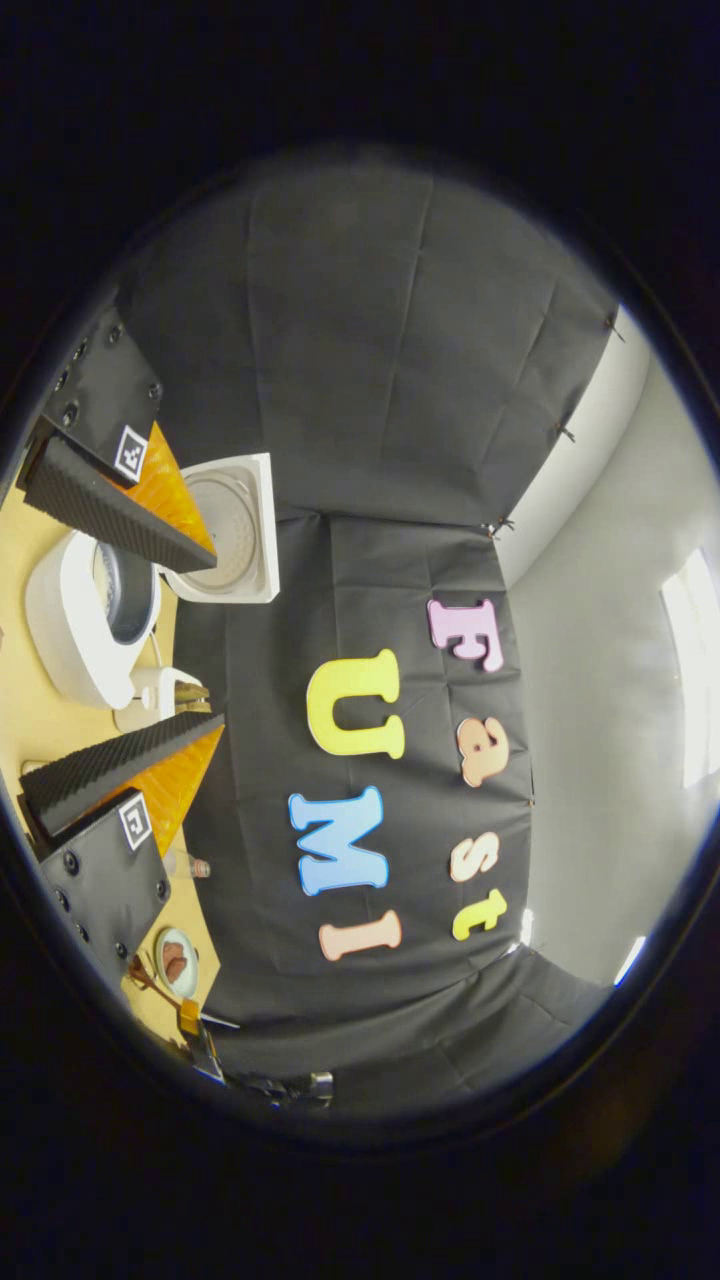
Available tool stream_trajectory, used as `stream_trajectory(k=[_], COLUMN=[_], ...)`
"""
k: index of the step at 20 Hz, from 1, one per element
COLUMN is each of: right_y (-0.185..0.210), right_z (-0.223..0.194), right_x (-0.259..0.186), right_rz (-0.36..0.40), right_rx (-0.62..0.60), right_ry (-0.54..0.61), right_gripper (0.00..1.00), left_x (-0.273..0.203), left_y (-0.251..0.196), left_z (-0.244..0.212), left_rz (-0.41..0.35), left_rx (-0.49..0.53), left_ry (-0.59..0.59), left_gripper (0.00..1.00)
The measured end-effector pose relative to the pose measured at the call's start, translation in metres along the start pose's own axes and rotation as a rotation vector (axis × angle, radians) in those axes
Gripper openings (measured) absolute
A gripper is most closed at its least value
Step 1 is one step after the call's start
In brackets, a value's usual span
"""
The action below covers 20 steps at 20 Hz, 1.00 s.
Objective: Close the left gripper, press the button to open the rice cooker; take a wooden spoon from the chopstick holder with the right hand, scoop a spoonful of rice and pour it into the rice cooker, then put the wooden spoon back into the chopstick holder.
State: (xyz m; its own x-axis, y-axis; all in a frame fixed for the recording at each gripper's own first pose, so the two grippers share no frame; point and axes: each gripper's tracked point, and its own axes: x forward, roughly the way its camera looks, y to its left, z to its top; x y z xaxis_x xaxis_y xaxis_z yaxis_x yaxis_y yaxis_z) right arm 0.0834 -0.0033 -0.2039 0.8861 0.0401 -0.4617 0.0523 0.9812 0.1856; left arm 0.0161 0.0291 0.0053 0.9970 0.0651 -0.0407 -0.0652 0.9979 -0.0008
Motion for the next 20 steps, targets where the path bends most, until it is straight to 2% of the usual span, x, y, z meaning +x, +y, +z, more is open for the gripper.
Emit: stream_trajectory(k=[3,7,11,16,20], right_y=[-0.004,-0.001,0.009,0.040,0.061], right_z=[0.032,0.066,0.088,0.094,0.092], right_x=[-0.023,-0.051,-0.076,-0.106,-0.123], right_rz=[-0.028,-0.038,-0.042,-0.017,-0.015], right_rx=[-0.040,-0.080,-0.118,-0.121,-0.159], right_ry=[-0.085,-0.163,-0.210,-0.250,-0.269], right_gripper=[0.98,0.98,0.98,0.98,0.98], left_x=[0.016,0.050,0.094,0.148,0.195], left_y=[0.007,0.025,0.048,0.078,0.104], left_z=[0.000,0.005,0.008,0.011,0.027], left_rz=[0.012,0.044,0.078,0.131,0.180], left_rx=[0.002,0.004,0.057,0.083,0.078], left_ry=[-0.003,-0.011,-0.021,-0.018,-0.037], left_gripper=[0.99,0.96,0.99,0.99,0.95])
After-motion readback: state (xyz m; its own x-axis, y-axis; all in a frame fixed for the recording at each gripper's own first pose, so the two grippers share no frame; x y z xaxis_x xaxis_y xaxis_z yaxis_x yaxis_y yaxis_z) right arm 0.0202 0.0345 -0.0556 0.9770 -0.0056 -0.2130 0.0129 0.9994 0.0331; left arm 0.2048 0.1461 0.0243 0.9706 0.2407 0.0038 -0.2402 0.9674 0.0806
